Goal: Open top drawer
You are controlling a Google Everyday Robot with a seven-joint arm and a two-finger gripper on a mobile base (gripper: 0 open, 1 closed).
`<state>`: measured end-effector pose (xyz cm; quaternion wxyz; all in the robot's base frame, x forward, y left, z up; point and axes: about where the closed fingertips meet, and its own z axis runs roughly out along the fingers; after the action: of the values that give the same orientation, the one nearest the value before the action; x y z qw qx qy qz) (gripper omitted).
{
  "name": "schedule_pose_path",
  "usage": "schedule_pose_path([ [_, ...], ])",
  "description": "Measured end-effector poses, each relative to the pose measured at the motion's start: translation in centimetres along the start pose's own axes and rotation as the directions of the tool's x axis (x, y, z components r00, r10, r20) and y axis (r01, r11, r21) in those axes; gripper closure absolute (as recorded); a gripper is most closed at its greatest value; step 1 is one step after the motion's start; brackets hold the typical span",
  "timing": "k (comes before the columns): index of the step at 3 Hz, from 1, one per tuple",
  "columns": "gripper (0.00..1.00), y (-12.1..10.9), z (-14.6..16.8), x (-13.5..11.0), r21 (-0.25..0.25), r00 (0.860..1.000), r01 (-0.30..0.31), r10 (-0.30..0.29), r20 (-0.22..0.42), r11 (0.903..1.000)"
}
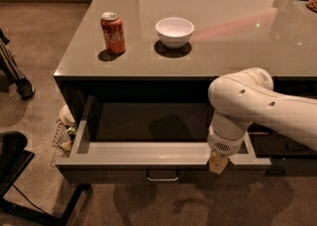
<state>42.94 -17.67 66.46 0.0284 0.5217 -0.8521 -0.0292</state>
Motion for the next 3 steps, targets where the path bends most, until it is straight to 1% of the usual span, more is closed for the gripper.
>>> schedule_pose_path([
  [1, 1.00, 2.4, -0.6, 0.9, -0.018, 0.999, -0.042, 0.041, -0.032, 0.9990],
  [2, 1.00, 2.3, -0.5, 0.9, -0.018, 0.999, -0.042, 0.041, -0.032, 0.9990],
  [3, 1.00, 5.6, -1.5, 2.1, -0.048, 0.993, -0.095, 0.091, -0.075, 0.9944],
])
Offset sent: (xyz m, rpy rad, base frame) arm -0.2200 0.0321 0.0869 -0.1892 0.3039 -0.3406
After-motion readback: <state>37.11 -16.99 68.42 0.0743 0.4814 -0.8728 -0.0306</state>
